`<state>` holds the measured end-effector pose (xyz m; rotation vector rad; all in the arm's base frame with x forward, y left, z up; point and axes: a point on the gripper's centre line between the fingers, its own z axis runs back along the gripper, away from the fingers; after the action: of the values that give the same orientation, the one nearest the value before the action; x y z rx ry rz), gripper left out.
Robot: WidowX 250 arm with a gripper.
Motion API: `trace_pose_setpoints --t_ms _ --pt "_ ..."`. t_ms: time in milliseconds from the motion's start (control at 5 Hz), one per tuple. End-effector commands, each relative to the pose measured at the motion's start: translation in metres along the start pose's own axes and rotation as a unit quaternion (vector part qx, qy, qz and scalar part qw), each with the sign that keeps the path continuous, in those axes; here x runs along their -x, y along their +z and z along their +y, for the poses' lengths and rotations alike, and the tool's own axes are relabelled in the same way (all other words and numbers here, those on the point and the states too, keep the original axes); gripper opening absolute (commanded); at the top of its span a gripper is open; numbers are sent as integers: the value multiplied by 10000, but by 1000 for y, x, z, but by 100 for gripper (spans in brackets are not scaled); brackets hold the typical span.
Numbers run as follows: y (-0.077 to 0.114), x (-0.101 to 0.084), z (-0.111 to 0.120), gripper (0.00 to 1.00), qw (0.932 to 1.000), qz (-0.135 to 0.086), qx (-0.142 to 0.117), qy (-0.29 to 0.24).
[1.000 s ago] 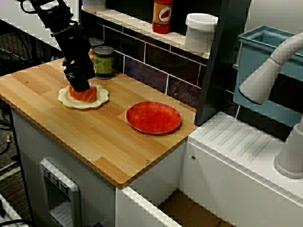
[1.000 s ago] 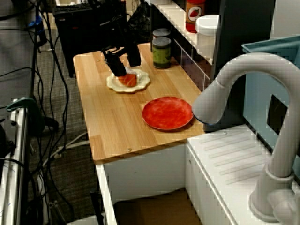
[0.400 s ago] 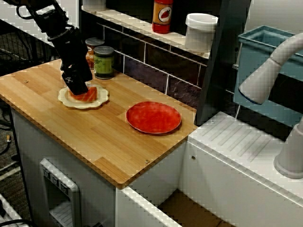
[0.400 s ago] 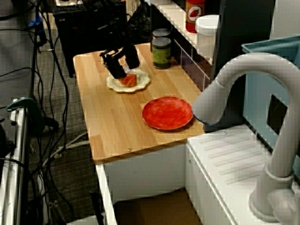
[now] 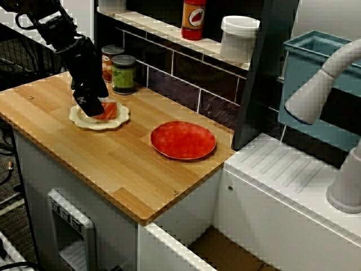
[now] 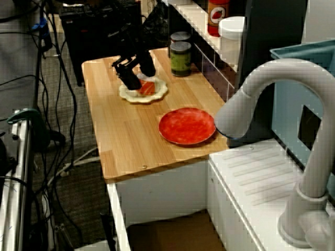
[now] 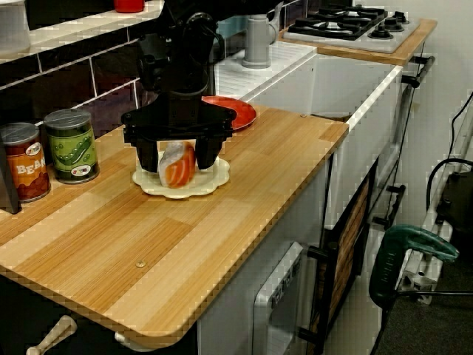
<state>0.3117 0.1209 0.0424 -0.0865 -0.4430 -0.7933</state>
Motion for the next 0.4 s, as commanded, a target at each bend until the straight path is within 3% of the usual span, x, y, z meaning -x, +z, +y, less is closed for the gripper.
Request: trace_pose_setpoints --t_ms 0,200 --pt "21 -9 12 0 9997 -32 -238 27" --pt "25 -15 14 0 9998 -18 -163 139"
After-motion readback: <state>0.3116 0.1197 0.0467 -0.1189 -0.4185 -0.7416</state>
